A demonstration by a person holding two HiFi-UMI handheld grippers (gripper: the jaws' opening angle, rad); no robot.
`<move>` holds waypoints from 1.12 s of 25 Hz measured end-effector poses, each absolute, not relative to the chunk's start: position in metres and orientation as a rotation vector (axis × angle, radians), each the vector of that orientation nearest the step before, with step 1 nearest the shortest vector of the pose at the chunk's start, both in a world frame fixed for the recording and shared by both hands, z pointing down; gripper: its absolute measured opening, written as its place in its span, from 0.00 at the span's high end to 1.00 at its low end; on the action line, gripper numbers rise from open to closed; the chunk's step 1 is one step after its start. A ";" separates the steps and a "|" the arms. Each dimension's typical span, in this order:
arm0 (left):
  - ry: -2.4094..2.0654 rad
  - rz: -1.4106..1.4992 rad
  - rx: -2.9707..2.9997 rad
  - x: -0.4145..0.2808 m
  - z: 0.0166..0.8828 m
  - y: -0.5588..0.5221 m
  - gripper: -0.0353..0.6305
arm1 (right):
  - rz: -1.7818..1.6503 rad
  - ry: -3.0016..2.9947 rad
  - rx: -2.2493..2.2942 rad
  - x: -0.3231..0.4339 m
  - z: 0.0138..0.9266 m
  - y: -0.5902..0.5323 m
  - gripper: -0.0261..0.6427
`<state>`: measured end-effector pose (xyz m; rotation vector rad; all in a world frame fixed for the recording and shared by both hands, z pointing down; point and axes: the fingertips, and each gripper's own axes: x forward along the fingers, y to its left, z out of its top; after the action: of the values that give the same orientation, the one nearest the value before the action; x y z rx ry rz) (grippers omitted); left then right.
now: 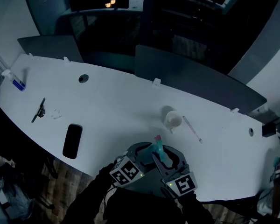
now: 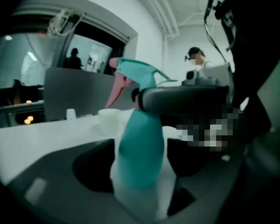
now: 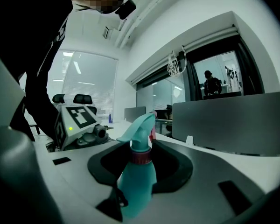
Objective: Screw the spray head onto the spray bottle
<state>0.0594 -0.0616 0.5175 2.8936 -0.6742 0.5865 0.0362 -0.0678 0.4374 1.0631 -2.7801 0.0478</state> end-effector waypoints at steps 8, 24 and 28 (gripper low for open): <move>-0.998 0.506 2.822 0.062 0.513 -0.060 0.48 | 0.037 -2.781 1.128 0.041 0.436 -0.069 0.76; -0.623 0.499 2.828 0.058 0.514 -0.058 0.48 | 0.115 -2.816 1.100 0.040 0.436 -0.067 0.76; -1.071 0.473 2.713 0.056 0.515 -0.057 0.49 | 0.088 -2.801 1.120 0.038 0.436 -0.066 0.76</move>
<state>0.0561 -0.0572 0.5154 2.7132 -1.0708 0.4729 0.0383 -0.0660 0.4364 1.1204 -2.8010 0.0880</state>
